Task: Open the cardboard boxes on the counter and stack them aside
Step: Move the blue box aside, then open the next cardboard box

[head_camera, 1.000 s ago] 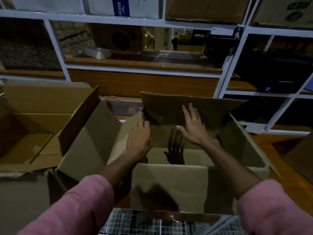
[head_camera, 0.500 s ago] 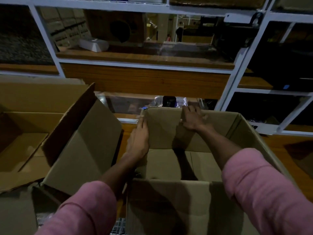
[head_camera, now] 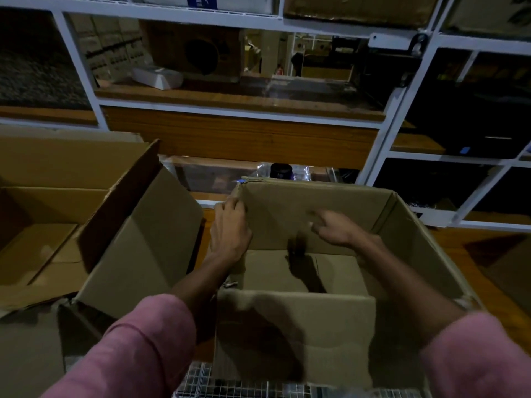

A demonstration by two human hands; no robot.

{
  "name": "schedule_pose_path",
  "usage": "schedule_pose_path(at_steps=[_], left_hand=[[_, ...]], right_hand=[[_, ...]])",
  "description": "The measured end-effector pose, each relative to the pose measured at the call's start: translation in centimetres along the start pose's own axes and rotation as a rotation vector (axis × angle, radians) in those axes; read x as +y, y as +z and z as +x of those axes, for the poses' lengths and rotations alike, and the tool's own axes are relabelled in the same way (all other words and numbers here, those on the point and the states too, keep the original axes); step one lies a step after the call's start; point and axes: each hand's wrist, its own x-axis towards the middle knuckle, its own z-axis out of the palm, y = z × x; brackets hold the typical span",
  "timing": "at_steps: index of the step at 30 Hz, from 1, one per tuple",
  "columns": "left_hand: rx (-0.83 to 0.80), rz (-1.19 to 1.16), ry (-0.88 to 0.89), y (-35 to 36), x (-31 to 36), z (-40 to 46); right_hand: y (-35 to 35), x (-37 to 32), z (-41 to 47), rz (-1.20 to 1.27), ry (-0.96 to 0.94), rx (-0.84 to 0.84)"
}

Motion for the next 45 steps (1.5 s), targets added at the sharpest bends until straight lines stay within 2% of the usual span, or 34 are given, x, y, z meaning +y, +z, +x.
schedule_pose_path(at_steps=[2, 8, 11, 12, 15, 22, 28, 32, 34, 37, 40, 45], left_hand=[[0.023, 0.009, 0.012, -0.2, 0.1, -0.3], [-0.035, 0.002, 0.081, -0.8, 0.3, -1.8], [-0.071, -0.071, 0.075, -1.6, 0.7, -3.2], [-0.08, -0.098, 0.063, -1.9, 0.9, -3.7], [-0.09, -0.103, 0.027, -2.7, 1.3, -5.0], [-0.105, -0.215, 0.042, -3.5, 0.4, -9.7], [0.043, -0.253, 0.022, -1.5, 0.2, -16.1], [0.064, -0.14, 0.117, 0.1, -0.2, -17.6], [0.053, -0.084, 0.165, 0.6, -0.4, -17.8], [0.026, 0.013, 0.259, 1.2, -0.7, -17.9], [-0.017, 0.063, 0.269, 1.6, -0.7, -18.0], [0.004, 0.049, 0.251, 1.6, 0.8, -16.9]], right_hand=[[0.1, -0.3, -4.1, 0.011, -0.013, -0.126], [0.6, -2.4, -15.6, 0.226, -0.041, -0.223], [0.8, -3.3, -17.7, 0.117, -0.053, -0.293], [1.1, -3.4, -17.8, 0.042, -0.057, -0.257], [2.9, -3.5, -17.4, -0.142, -0.078, -0.011], [4.8, -2.1, -17.3, -0.146, -0.103, 0.285], [4.3, 5.4, -19.7, -0.362, 0.252, 0.397], [4.1, 9.9, -21.2, -0.226, 0.388, 0.457], [4.2, 11.1, -21.6, -0.122, 0.361, 0.494], [4.5, 11.9, -21.8, -0.022, 0.223, 0.55], [5.2, 12.4, -21.6, -0.008, 0.122, 0.602], [4.8, 11.3, -20.7, 0.0, 0.135, 0.754]])
